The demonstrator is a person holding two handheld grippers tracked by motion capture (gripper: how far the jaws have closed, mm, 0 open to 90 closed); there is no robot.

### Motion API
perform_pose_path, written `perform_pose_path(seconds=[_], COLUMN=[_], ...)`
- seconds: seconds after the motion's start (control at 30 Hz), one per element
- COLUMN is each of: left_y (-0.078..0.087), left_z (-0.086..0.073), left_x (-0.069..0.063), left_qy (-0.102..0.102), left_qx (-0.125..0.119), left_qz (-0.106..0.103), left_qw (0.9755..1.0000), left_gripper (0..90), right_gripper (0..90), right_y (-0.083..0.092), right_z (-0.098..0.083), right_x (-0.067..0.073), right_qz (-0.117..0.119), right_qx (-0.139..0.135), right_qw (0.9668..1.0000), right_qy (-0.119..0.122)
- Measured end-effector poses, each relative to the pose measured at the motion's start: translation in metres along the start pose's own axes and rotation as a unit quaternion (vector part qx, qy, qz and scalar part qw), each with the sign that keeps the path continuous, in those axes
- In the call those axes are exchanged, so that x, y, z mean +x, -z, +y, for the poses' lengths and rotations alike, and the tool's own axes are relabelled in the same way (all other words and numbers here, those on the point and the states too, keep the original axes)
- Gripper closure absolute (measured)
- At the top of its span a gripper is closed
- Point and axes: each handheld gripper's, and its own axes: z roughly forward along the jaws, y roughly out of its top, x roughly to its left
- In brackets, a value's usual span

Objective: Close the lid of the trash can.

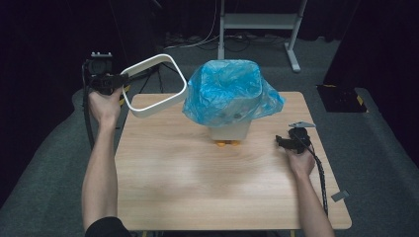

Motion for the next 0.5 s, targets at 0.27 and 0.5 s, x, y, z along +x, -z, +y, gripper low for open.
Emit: perform_pose_path(seconds=[0.27,0.5], left_y=[0.011,0.020], left_z=[0.010,0.023], left_x=[-0.016,-0.035], left_qy=[-0.021,-0.033], left_qx=[-0.017,-0.030], left_qz=[-0.014,-0.041], left_qw=[0.9995,0.9982], left_gripper=[80.3,80.3], right_gripper=[34.3,34.3], right_y=[0.000,0.000], right_z=[0.000,0.000], right_x=[0.000,0.000], right_qz=[0.000,0.001], right_qx=[0.000,0.000], right_qw=[1.0000,1.0000], right_qy=[0.000,0.000])
